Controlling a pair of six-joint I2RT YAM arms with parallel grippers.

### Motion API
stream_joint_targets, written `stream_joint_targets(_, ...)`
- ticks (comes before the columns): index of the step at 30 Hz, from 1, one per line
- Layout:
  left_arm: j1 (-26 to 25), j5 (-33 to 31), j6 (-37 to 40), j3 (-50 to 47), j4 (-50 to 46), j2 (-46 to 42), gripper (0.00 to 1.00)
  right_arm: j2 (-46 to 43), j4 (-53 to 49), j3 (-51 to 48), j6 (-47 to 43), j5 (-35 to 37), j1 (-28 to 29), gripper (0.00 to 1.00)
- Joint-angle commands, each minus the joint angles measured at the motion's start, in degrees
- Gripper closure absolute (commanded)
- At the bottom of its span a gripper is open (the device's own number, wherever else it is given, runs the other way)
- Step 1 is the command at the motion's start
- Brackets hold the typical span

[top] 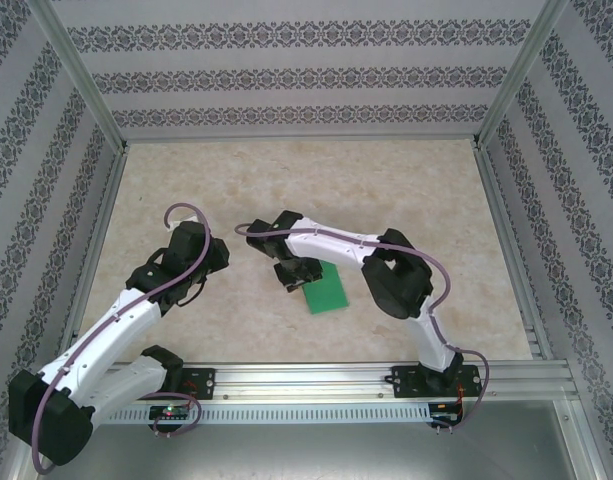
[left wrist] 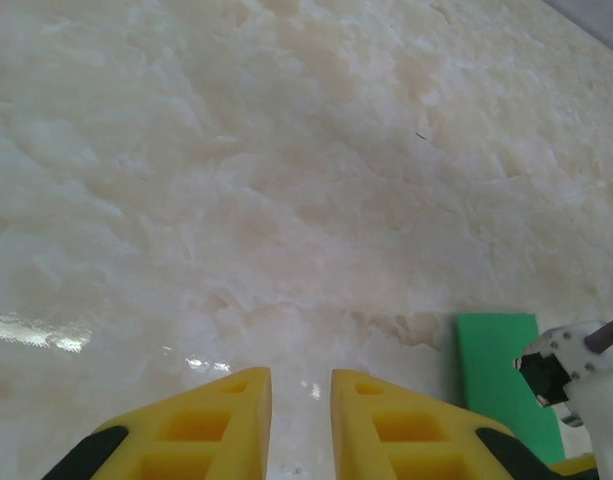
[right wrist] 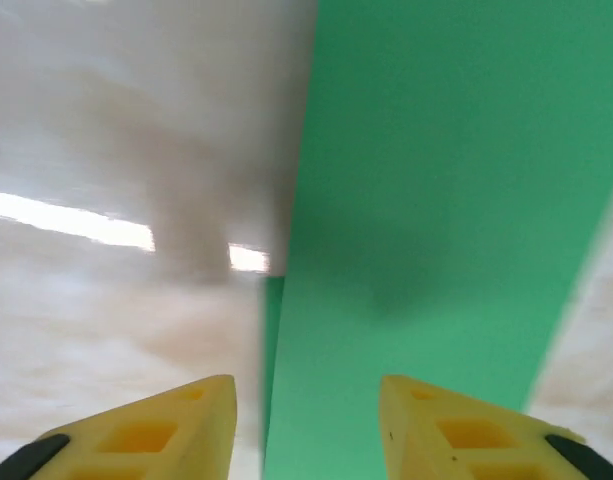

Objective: Fold a paper plane with a square sheet of paper (pick it up from the middle)
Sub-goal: Turn over the paper at the center of the table, then third fold the triangle at the center of the table.

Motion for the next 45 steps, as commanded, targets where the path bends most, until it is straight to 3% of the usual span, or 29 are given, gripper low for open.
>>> stream_joint_targets(1,0.89,2.13,1.52,1.48,-1.39,-0.16,0.74,-10.17,13.97,-5.4,1.32,-11.6,-1.38,0.5)
stream_joint_targets(5,0.91,8.16,0.95,1.25,2.51,2.06,0.72,-22.1,24.88,-17.39,3.94,-14.42,-5.76,0.47)
stream_joint_targets(10,-0.48,22.7,-0.11,2.17,13.11,12.29,0.7,-35.28,38.56,-37.92,6.87,-21.22,-17.23,0.5)
stream_joint_targets(16,-10.23,24.78,1.16,13.68,13.5,31.78,0.77,-39.34,51.17,-53.44,6.66,-34.26,-29.43,0.51)
stream_joint_targets(25,-15.69,25.8,-0.75,23.9,12.68,50.03,0.84,-30.31,53.62,-53.99,1.45,-40.68,-32.02,0.52)
stream_joint_targets(45,-15.77,23.3,0.69,23.71,12.54,55.86,0.87,-26.13,58.65,-55.67,0.75,-47.83,-32.02,0.59)
